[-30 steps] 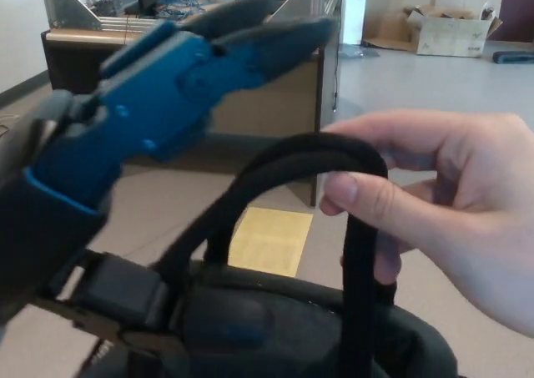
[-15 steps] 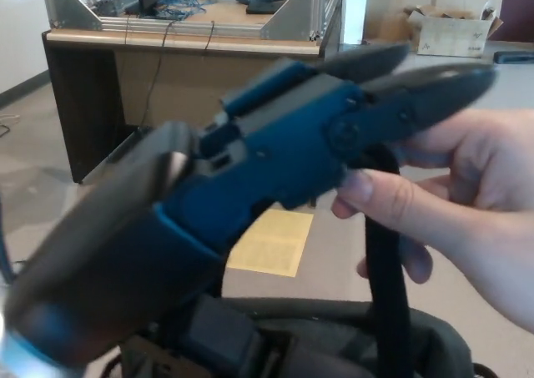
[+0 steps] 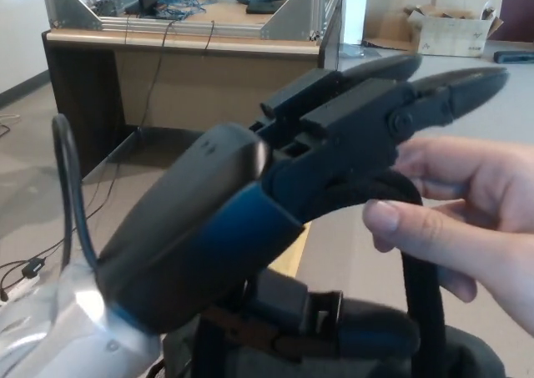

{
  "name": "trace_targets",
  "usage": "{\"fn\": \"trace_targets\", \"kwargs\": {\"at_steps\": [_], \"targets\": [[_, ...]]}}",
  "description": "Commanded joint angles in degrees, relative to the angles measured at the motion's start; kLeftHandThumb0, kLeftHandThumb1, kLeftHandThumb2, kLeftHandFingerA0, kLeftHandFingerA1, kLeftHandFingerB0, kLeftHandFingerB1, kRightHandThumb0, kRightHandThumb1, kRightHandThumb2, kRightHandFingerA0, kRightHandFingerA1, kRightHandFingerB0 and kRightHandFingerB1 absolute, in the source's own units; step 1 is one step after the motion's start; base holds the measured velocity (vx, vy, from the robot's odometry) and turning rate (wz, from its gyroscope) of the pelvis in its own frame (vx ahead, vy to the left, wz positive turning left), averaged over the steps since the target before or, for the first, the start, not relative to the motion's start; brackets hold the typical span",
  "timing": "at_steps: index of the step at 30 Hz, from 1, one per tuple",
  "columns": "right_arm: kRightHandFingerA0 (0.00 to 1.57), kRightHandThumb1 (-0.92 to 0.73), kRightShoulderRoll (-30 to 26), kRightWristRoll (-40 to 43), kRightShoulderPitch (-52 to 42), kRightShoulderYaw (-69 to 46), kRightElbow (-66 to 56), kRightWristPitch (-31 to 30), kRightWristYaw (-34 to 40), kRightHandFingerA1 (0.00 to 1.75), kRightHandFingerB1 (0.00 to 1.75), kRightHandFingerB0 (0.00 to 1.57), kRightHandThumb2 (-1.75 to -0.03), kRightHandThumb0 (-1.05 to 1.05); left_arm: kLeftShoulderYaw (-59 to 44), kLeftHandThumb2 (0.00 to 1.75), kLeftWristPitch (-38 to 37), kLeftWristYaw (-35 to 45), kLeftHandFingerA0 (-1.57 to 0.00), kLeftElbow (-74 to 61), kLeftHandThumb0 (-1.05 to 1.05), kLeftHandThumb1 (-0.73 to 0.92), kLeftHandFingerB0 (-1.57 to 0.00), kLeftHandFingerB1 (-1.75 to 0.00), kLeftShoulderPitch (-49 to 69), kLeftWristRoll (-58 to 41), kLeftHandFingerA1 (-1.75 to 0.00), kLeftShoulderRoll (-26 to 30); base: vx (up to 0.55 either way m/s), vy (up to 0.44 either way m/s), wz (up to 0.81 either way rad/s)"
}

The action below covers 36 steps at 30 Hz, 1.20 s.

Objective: A person hands over a black lunchbag to the robot and the robot uses its left hand to grab the strips of the lunchbag, the gives it back to the person.

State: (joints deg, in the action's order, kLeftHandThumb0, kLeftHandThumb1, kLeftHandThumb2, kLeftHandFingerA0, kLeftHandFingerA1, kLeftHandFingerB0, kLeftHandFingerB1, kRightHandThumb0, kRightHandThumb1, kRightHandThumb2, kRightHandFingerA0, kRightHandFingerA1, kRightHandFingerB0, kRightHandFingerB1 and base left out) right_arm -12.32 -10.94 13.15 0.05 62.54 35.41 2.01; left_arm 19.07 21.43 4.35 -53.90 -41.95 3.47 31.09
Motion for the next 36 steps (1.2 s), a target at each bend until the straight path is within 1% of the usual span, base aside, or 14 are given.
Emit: {"fn": "trace_targets", "kwargs": {"at_steps": [1, 3, 4, 5, 13, 14, 21, 22, 23, 24, 25, 27, 30, 36], "targets": [[0.38, -0.78, -1.1, -0.3, -0.1, 0.2, 0.8, 0.4, 1.3, 0.46, 0.38, 0.28, -0.64, -0.70, 4.7, 0.79, 11.5, -8.9, -0.02, 9.4, -0.64, 0.43, -0.06, -0.24, -3.6, 28.6, -0.27, -4.1, 0.00, 0.000, 0.00], [0.39, -0.78, -1.1, -0.5, 0.2, 0.4, 1.0, 0.3, 1.3, 0.47, 0.38, 0.28, -0.64, -0.71, 4.7, 0.79, 11.3, -8.8, -0.01, 10.1, -0.63, 0.43, -0.06, -0.24, -3.4, 30.5, -0.26, -4.0, 0.00, 0.000, 0.00], [0.40, -0.78, -1.1, -0.6, -0.2, 0.5, 0.9, 0.5, 1.4, 0.47, 0.38, 0.29, -0.64, -0.71, 4.8, 0.58, 11.8, -8.6, -0.04, 10.2, -0.60, 0.55, -0.05, -0.22, -3.2, 31.6, -0.25, -3.9, 0.00, 0.000, 0.00], [0.40, -0.78, -1.1, -0.9, -0.7, 0.7, 0.8, 0.4, 1.4, 0.47, 0.38, 0.29, -0.65, -0.71, 5.0, 0.77, 12.2, -8.3, -0.05, 10.1, -0.63, 0.43, -0.05, -0.22, -2.6, 33.1, -0.25, -4.0, 0.00, 0.000, 0.00], [0.39, -0.78, -1.1, -0.4, -0.6, 0.7, 1.1, 0.5, 0.8, 0.47, 0.38, 0.28, -0.64, -0.70, 4.3, 0.75, 11.6, -5.7, -0.04, 11.0, -0.60, 0.42, -0.04, -0.24, -2.0, 36.5, -0.29, -2.9, 0.00, 0.000, 0.00], [0.39, -0.78, -1.1, -0.4, -0.8, 0.8, 1.1, 0.5, 0.7, 0.47, 0.38, 0.29, -0.64, -0.70, 4.4, 0.59, 11.6, -5.5, -0.06, 11.5, -0.54, 0.53, -0.07, -0.23, -2.0, 37.5, -0.26, -2.7, 0.00, 0.000, 0.00], [0.39, -0.78, -1.3, -1.0, -1.7, 1.5, 1.3, 0.7, 1.2, 0.46, 0.38, 0.29, -0.64, -0.72, 6.8, 0.90, 12.4, -5.7, -0.01, 15.7, -0.31, 0.35, 0.00, -0.48, -3.2, 41.8, -0.49, -5.5, 0.00, 0.000, 0.00], [0.40, -0.78, -1.2, -0.8, -1.6, 1.5, 1.4, 0.7, 1.3, 0.46, 0.38, 0.29, -0.65, -0.73, 7.4, 0.56, 12.1, -6.7, -0.19, 17.3, -0.51, 0.52, -0.15, -0.29, -3.7, 42.4, -0.35, -6.7, 0.00, 0.000, 0.00], [0.41, -0.82, -1.2, -0.9, -1.5, 1.6, 1.4, 0.4, 1.4, 0.45, 0.38, 0.30, -0.64, -0.72, 7.7, 0.89, 11.6, -8.3, -0.10, 18.7, -0.28, 0.32, -0.08, -0.51, -4.0, 42.6, -0.52, -8.0, 0.00, 0.000, 0.00], [0.38, -0.77, -1.1, -0.7, -1.6, 1.5, 1.2, 0.1, 1.1, 0.45, 0.37, 0.28, -0.65, -0.73, 7.6, 0.56, 9.3, -12.5, -0.61, 21.5, -0.42, 0.51, -0.54, -0.44, -4.4, 41.6, -0.56, -10.3, 0.00, 0.000, 0.00], [0.38, -0.77, -1.0, -0.3, -1.8, 1.4, 0.8, -0.3, 0.7, 0.45, 0.37, 0.28, -0.65, -0.73, 7.2, 0.56, 6.0, -17.9, -0.61, 24.8, -0.42, 0.51, -0.54, -0.44, -4.6, 40.1, -0.56, -13.0, 0.00, 0.000, 0.00], [0.39, -0.78, -0.8, -0.2, -2.2, 1.5, 0.7, -0.2, 0.6, 0.45, 0.37, 0.28, -0.64, -0.71, 5.9, 0.57, 0.2, -25.2, -0.70, 29.0, -0.28, 0.49, -0.67, -1.31, -4.6, 37.2, -1.47, -17.1, 0.00, 0.000, 0.00], [0.40, -0.78, -0.8, -0.6, -2.7, 1.8, 0.7, 0.4, 0.9, 0.45, 0.37, 0.28, -0.64, -0.71, 3.6, 0.56, -10.7, -33.5, -0.85, 35.6, -0.23, 0.59, -0.70, -1.72, -5.1, 31.3, -1.75, -23.2, 0.00, 0.000, 0.00], [0.40, -0.78, -1.2, -0.7, -2.3, 2.0, 0.5, 0.7, 0.7, 0.46, 0.37, 0.28, -0.65, -0.72, 1.6, 0.56, -19.8, -37.2, -0.85, 42.6, -0.23, 0.63, -0.65, -1.75, -5.9, 27.8, -1.75, -28.1, 0.00, 0.000, 0.00]]}}
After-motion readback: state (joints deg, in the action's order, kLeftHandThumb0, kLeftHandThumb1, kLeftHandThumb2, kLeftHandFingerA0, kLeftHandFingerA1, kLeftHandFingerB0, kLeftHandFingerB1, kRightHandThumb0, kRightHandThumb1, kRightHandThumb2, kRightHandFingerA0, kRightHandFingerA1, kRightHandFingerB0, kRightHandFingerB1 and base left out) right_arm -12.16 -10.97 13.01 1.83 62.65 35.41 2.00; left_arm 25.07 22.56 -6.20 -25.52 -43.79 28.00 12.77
